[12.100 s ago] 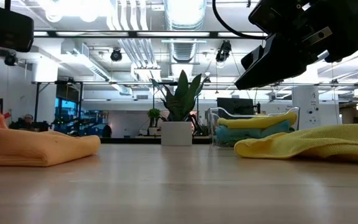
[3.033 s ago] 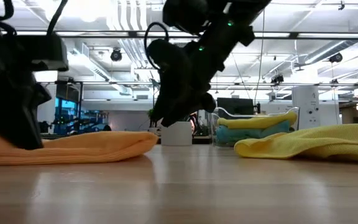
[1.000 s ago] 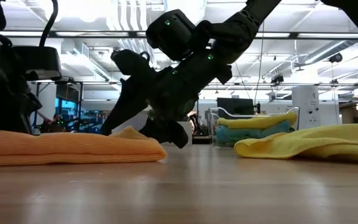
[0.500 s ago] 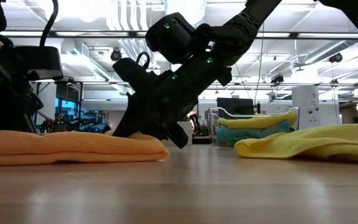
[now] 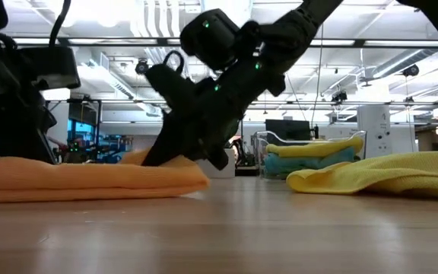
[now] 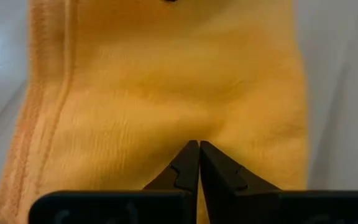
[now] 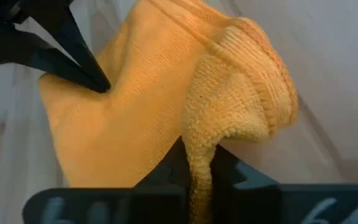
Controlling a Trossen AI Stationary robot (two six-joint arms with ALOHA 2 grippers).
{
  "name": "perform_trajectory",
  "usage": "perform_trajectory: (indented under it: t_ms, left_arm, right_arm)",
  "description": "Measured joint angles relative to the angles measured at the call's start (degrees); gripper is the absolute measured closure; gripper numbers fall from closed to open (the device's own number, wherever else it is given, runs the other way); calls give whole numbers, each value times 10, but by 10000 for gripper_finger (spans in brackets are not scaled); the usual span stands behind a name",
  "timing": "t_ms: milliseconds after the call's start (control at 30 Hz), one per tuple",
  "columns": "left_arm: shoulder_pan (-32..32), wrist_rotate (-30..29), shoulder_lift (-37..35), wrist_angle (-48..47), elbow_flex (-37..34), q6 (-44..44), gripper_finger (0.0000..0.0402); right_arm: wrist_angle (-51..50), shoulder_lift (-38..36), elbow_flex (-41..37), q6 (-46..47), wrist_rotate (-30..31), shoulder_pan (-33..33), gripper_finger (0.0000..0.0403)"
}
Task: Fold microfiber towels
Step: Put the orange microfiber towel into the transparent bin
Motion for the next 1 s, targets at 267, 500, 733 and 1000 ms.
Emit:
perform_trajectory:
  t_ms: [267, 500, 733, 1000]
  left_arm:
    - [-3, 6, -14, 0, 23, 38, 402]
    - [-4, -20, -66, -2, 28, 74, 402]
    - [-4, -99, -103, -2, 26, 109, 402]
    - [-3, -157, -110, -1, 25, 111, 402]
  right_arm:
    - [-91, -58, 0, -58, 2, 0, 390]
    - [-207, -136, 0, -107, 44, -4, 390]
    - [-343, -240, 0, -122, 90, -38, 390]
    - [-435, -368, 0, -113, 89, -106, 390]
